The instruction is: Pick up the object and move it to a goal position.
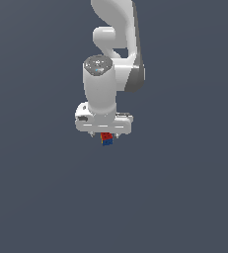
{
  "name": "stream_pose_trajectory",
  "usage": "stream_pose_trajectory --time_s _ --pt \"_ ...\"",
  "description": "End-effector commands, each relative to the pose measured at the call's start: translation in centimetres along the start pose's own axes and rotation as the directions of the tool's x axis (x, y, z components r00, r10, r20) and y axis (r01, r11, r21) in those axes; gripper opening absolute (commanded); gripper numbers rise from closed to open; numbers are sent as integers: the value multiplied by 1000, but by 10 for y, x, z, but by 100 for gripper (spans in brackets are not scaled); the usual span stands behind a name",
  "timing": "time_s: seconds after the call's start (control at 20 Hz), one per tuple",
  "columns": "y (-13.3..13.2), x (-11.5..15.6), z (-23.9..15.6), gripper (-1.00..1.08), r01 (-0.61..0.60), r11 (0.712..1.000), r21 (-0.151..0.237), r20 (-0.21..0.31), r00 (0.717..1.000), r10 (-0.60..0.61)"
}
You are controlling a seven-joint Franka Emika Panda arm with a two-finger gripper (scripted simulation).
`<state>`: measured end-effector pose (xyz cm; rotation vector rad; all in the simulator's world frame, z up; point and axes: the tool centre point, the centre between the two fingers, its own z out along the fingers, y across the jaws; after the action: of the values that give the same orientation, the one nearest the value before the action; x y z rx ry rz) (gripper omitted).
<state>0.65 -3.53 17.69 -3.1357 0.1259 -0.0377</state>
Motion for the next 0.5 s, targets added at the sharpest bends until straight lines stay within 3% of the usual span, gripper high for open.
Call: stream_pose_trajectory --time_s 0.0,0.45 --pt "0 0 0 100 0 1000 0 0 1000 0" --pt "26 11 -18 100 -18 1000 0 -30 999 18"
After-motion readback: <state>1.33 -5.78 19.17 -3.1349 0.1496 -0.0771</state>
